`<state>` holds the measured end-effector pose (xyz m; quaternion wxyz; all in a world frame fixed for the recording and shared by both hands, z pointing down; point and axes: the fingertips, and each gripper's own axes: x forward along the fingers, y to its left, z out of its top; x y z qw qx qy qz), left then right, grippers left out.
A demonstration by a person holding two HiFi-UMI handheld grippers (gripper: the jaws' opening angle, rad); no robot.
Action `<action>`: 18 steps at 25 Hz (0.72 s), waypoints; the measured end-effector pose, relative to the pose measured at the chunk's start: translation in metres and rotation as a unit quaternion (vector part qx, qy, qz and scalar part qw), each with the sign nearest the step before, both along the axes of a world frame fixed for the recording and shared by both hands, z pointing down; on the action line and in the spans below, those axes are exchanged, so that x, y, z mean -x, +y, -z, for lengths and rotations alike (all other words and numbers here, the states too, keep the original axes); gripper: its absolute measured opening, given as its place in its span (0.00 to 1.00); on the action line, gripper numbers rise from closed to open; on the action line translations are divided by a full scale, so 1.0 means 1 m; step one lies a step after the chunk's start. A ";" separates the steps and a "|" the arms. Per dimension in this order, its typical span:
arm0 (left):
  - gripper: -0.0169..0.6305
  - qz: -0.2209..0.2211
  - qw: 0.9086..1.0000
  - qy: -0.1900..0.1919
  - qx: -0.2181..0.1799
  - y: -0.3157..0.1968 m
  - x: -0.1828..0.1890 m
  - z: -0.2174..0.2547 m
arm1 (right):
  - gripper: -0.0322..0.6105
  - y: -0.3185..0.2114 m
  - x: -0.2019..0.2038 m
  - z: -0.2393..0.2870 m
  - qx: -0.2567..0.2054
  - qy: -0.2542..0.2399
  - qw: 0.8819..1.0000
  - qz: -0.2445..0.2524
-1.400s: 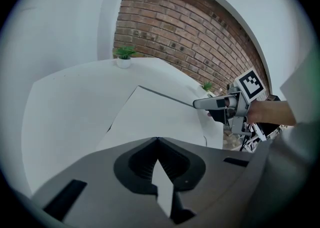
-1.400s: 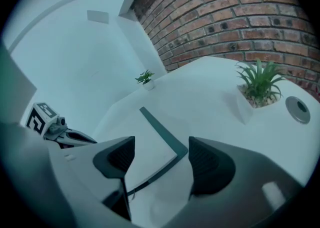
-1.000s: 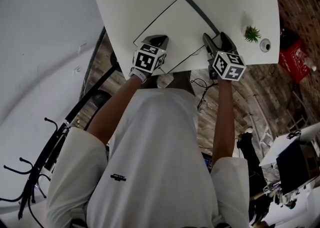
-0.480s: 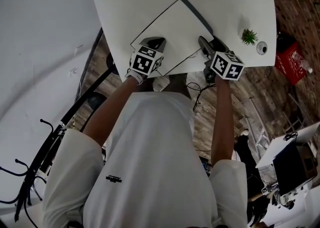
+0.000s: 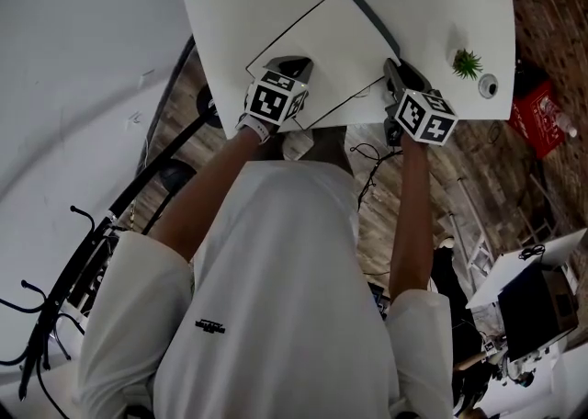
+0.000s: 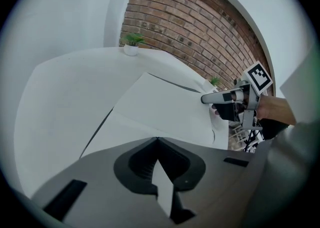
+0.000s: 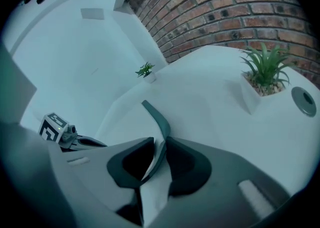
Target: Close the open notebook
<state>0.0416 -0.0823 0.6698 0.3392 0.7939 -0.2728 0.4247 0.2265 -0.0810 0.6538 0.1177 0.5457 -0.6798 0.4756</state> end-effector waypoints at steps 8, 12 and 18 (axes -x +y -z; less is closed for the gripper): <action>0.04 0.012 1.000 0.007 0.001 0.002 0.005 0.006 | 0.14 0.001 0.007 0.020 -0.022 0.034 0.999 0.010; 0.04 0.029 1.000 0.010 0.006 0.006 0.014 0.013 | 0.14 0.004 0.011 0.032 -0.030 0.038 0.999 0.010; 0.04 0.040 0.999 0.025 -0.012 0.004 0.029 0.031 | 0.14 0.009 0.021 0.050 -0.047 0.059 0.997 0.016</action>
